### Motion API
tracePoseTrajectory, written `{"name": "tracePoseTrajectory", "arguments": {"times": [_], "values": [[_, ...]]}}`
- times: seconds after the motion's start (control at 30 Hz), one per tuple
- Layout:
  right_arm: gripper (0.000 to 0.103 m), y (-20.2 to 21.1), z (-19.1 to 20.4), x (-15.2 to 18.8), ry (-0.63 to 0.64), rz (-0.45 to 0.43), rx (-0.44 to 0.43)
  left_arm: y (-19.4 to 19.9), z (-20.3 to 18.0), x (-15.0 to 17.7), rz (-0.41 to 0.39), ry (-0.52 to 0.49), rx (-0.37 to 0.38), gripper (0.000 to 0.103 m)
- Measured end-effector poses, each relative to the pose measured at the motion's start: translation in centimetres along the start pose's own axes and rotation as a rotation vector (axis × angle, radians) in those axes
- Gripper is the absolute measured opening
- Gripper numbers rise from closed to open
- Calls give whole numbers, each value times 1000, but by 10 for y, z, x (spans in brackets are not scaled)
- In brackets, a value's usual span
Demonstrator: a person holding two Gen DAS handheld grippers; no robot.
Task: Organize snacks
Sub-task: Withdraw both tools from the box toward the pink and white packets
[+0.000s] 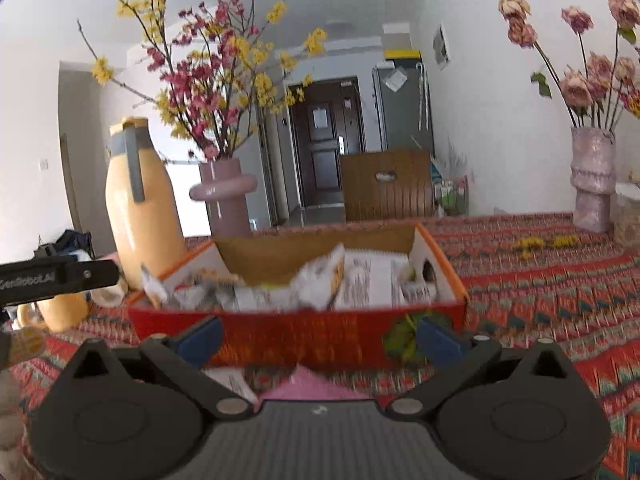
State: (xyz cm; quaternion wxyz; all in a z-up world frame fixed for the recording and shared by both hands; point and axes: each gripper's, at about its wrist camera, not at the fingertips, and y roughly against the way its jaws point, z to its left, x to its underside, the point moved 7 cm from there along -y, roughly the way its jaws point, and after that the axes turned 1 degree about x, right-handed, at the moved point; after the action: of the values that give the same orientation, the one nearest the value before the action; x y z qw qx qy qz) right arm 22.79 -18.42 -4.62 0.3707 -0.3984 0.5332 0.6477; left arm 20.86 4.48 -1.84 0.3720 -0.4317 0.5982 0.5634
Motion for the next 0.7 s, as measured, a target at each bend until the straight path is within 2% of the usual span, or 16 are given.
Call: {"name": "tracePoseTrajectory", "arguments": {"times": [0.23, 0.5, 0.7], "values": [[103, -2, -14, 23, -25, 51, 30, -8, 10, 34, 38, -28, 13, 103], [103, -10, -14, 30, -30, 74, 31, -1, 18, 32, -10, 22, 26, 103], [103, -14, -11, 31, -5, 96, 46, -3, 18, 33, 7, 33, 51, 103]]}}
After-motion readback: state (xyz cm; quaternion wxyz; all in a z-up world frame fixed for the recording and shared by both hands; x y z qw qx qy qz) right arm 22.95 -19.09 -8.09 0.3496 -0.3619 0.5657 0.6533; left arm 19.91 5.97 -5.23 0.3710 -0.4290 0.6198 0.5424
